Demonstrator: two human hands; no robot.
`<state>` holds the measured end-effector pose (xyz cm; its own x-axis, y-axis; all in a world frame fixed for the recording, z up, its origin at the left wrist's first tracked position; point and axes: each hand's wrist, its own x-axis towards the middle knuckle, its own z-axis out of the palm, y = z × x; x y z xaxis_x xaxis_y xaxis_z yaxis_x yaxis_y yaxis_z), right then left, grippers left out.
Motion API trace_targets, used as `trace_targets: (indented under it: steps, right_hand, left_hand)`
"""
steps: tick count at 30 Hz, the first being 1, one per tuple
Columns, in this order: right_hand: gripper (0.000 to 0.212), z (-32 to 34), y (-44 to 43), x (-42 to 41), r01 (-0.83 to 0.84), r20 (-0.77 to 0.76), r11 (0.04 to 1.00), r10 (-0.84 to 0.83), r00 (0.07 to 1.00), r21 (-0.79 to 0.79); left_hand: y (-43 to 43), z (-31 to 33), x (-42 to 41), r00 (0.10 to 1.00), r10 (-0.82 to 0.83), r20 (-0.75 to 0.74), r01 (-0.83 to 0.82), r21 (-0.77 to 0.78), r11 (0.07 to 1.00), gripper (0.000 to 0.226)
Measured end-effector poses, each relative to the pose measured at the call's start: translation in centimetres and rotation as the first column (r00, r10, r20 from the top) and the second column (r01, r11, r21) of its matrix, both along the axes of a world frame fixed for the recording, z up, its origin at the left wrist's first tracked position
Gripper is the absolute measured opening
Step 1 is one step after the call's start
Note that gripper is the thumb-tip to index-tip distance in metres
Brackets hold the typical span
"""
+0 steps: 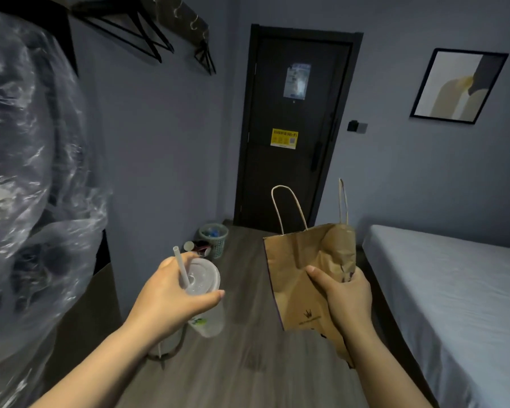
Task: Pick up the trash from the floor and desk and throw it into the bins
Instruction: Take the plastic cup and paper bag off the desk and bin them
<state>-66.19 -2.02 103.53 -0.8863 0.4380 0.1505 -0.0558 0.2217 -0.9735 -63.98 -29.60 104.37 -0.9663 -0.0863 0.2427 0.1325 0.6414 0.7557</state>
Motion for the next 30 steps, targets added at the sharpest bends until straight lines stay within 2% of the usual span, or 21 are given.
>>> trace_targets:
  steps: [4,10,15,20,26,30]
  right_hand:
    - [0.041,-0.6,0.1,-6.7,-0.004,0.031,1.000,0.005,1.000,-0.014]
    - [0.039,-2.5,1.6,-19.0,-0.028,0.044,0.999,0.029,0.999,-0.037]
    - [0.038,-2.9,3.7,-31.1,-0.084,0.028,0.996,0.085,0.996,-0.043]
    - [0.032,-2.5,5.0,-42.2,-0.165,0.077,0.986,0.167,0.983,-0.030]
    - [0.036,-4.9,4.2,-54.0,-0.227,0.183,0.974,0.221,0.958,0.010]
    - [0.044,-6.7,2.3,-62.0,-0.274,0.248,0.961,0.258,0.934,0.031]
  left_hand:
    - [0.8,-0.4,-7.6,0.999,-0.012,0.030,0.011,0.013,1.000,0.073]
    - [2.4,-2.1,-19.6,0.999,-0.024,0.039,0.024,-0.003,1.000,0.074]
    - [4.0,-2.0,-30.2,0.998,0.055,0.040,-0.055,0.003,0.998,0.071]
    - [4.8,-1.7,-39.1,0.988,0.133,0.076,-0.136,0.030,0.990,0.051]
    - [3.9,-3.8,-48.9,0.972,0.194,0.133,-0.199,0.028,0.980,0.058]
    - [1.9,-5.4,-56.7,0.970,0.199,0.138,-0.209,0.058,0.976,0.047]
